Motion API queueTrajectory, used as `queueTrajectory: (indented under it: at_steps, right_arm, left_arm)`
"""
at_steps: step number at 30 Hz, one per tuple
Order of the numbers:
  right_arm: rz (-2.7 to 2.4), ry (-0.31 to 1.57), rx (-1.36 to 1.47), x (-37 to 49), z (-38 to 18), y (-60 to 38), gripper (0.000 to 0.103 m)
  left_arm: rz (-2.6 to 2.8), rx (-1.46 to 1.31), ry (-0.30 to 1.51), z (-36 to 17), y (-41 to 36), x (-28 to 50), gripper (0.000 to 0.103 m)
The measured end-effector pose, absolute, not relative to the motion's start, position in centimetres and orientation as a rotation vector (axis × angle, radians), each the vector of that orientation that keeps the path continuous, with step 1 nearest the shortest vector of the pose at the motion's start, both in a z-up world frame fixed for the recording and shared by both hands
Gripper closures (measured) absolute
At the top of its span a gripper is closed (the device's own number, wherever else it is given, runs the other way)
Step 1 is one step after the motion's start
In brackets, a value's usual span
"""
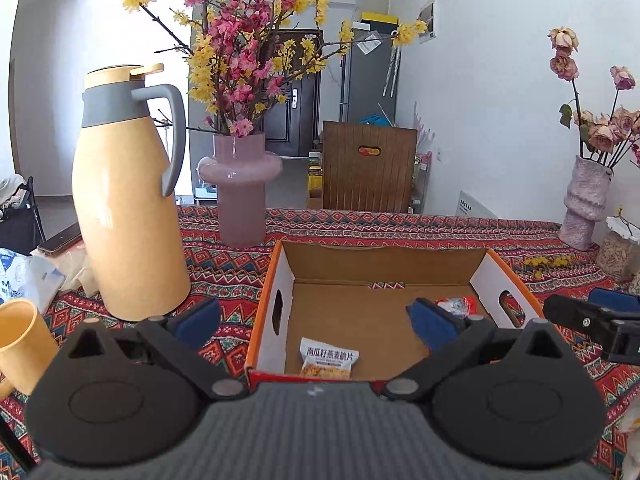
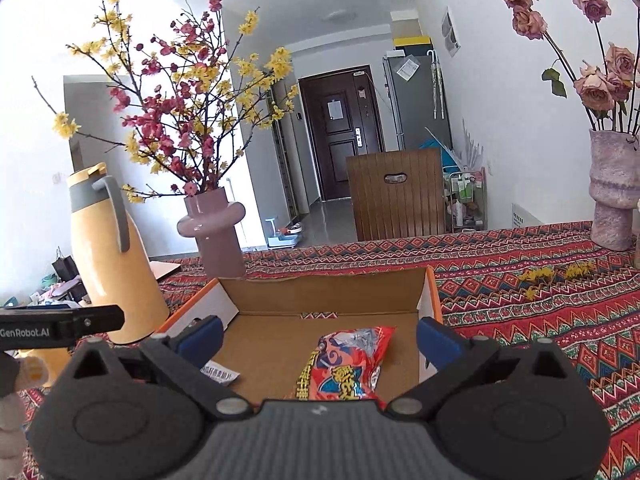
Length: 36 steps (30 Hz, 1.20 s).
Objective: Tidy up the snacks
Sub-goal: 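Move both grippers back over the snack pile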
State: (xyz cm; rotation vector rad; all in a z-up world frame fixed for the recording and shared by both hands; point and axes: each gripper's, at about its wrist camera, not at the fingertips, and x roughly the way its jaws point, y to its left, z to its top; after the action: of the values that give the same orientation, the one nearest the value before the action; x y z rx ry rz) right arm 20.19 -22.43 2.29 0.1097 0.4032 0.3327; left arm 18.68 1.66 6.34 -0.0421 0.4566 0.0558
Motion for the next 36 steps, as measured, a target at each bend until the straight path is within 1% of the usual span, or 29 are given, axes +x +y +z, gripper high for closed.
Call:
queueTrajectory:
  at_steps: [10, 22, 27, 36]
  right_arm:
    - [0.345, 0.434, 0.096, 12.9, 0.5, -22.4, 0.0]
    - [0.323, 0.501, 0.057, 6.4, -3.6, -22.8, 0.0]
    - [0.328, 0.513, 0.025, 4.7, -4.4, -22.4, 0.0]
    - [0.33, 0.51, -0.1, 4.3, -4.9, -20.1, 0.0]
  left_arm:
    - [0.043, -0.072, 0.491, 4.3, 3.0, 12.2, 0.0]
    - [0.016, -0.09, 0.523, -0.3, 4.1, 5.7, 0.0]
    - [0.005, -0.073, 0.54, -1.7, 3.8, 4.2, 0.0]
    - [-0.008, -0.078, 0.528, -1.3, 3.7, 3.4, 0.0]
